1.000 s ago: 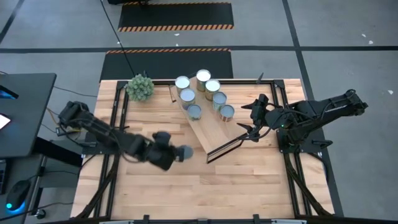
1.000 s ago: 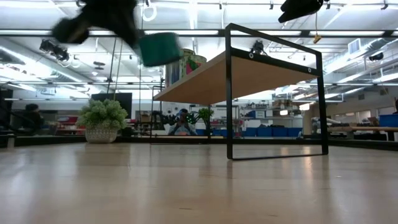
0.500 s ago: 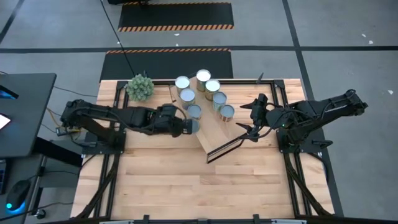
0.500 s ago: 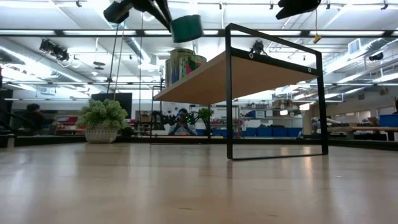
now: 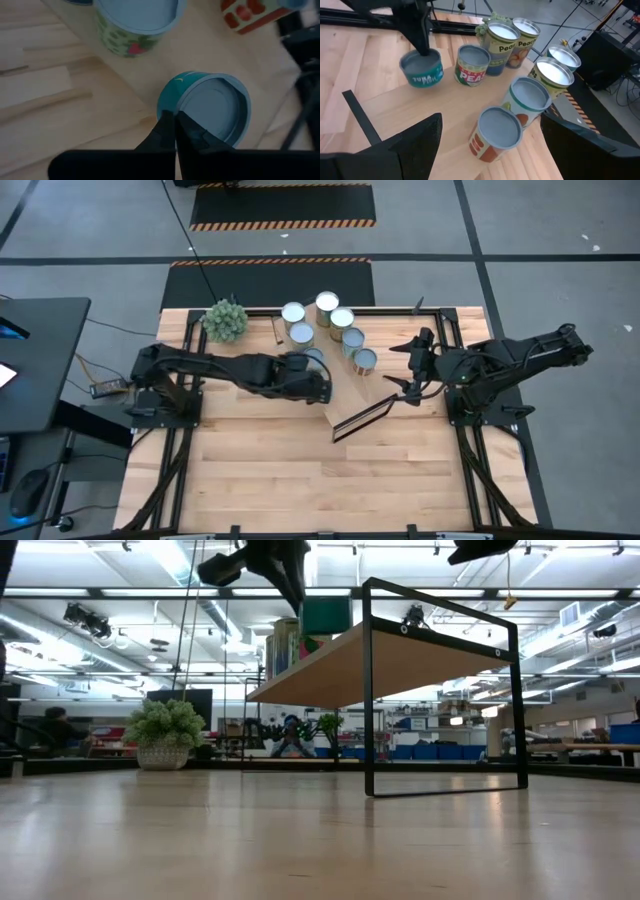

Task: Pick and place cans onto a shelf
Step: Put the dark blue can on the shelf

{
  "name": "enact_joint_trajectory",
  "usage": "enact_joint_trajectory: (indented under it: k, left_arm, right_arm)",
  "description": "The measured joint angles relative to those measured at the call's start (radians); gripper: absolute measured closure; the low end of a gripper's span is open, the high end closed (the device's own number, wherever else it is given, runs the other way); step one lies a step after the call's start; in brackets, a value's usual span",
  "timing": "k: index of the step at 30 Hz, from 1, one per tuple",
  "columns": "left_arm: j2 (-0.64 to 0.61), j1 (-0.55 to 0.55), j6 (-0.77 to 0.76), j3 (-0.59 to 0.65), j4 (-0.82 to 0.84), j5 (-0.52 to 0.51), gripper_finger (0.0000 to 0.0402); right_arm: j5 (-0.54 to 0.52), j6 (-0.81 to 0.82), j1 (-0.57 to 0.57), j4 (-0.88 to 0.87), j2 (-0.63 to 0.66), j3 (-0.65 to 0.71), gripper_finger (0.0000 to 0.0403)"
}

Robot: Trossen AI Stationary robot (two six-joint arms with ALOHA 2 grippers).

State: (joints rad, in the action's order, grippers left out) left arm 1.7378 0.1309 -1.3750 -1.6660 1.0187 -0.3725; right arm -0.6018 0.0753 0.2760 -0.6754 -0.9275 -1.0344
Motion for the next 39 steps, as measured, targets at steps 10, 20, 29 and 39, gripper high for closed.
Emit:
enact_joint_trajectory:
  k: [10,20,29,39]
  left_arm:
    - [0.044,-0.054,0.011,-0.039,0.063,0.034,0.0401]
    - [0.044,-0.081,0.003,-0.022,0.063,0.037,0.0397]
    - [0.044,-0.082,-0.001,0.004,-0.003,0.037,0.0396]
    - [0.044,-0.082,-0.011,0.004,-0.009,0.019,0.0366]
  right_arm:
    - [0.022,-0.008,0.0,0.001,0.016,0.0,0.0057]
    - [0.024,0.004,0.0,0.002,0.018,0.0,0.0057]
    - [0.022,0.004,0.013,0.023,0.018,0.0,0.0057]
    - [0.017,0.01,0.018,0.049,0.018,0.0,0.0057]
